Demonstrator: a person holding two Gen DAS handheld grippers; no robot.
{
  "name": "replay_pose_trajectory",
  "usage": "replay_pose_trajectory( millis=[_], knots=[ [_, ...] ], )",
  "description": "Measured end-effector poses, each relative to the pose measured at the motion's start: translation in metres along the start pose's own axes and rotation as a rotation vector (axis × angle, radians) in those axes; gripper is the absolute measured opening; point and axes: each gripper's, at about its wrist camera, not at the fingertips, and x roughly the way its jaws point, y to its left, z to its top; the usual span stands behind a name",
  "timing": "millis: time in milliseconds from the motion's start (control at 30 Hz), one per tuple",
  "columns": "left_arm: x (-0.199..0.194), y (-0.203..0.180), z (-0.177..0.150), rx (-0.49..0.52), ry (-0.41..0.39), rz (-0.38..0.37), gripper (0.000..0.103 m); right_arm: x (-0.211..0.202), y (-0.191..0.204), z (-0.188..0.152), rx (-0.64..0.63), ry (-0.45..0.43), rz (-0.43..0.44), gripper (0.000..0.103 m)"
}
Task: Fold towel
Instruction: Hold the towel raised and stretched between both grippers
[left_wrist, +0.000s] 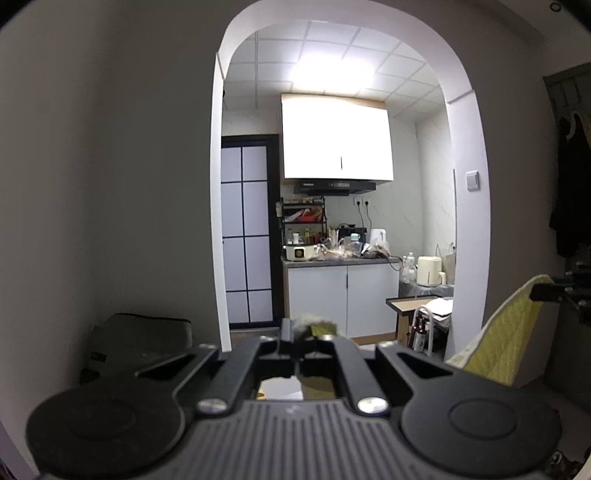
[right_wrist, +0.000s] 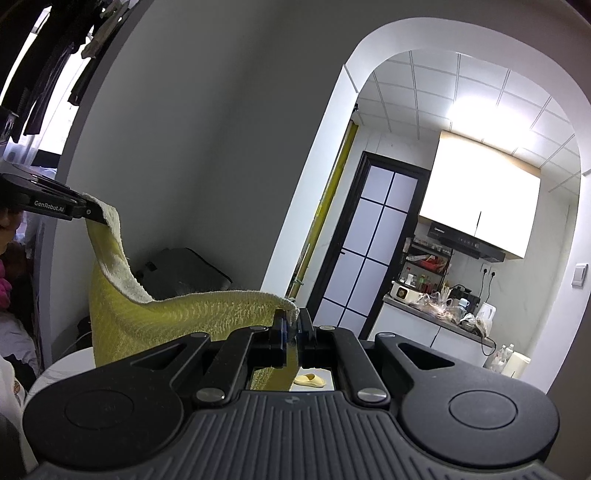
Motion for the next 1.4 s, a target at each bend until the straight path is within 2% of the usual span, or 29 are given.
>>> replay_pose_trajectory(
  millis=[500,700,833,933,1067,1400],
  knots=[
    [0.098,0.007,0.021,0.01,0.037,0.009,0.002,0.098,-0.047,0.0,0.012,0.007,-0.009,0.006],
    [0.121,0.006,0.031,0.069,0.029,0.029,0.002,0.127,-0.052,0.005,-0.028,0.002,-0.034,0.006],
    [0.127,0.007,0.03,0.072,0.018,0.041,0.002,0.144,-0.048,0.001,-0.04,0.005,-0.041,0.006],
    [0.13,0.008,0.023,0.076,0.014,0.044,0.002,0.153,-0.041,-0.007,-0.042,0.023,-0.04,0.006],
    [0.138,0.009,0.002,0.069,0.059,0.027,0.002,0.158,-0.032,-0.023,-0.027,0.062,-0.022,0.006],
    [0.121,0.013,-0.04,0.074,0.153,-0.006,0.002,0.132,-0.008,-0.068,-0.024,0.174,0.033,0.006]
  ],
)
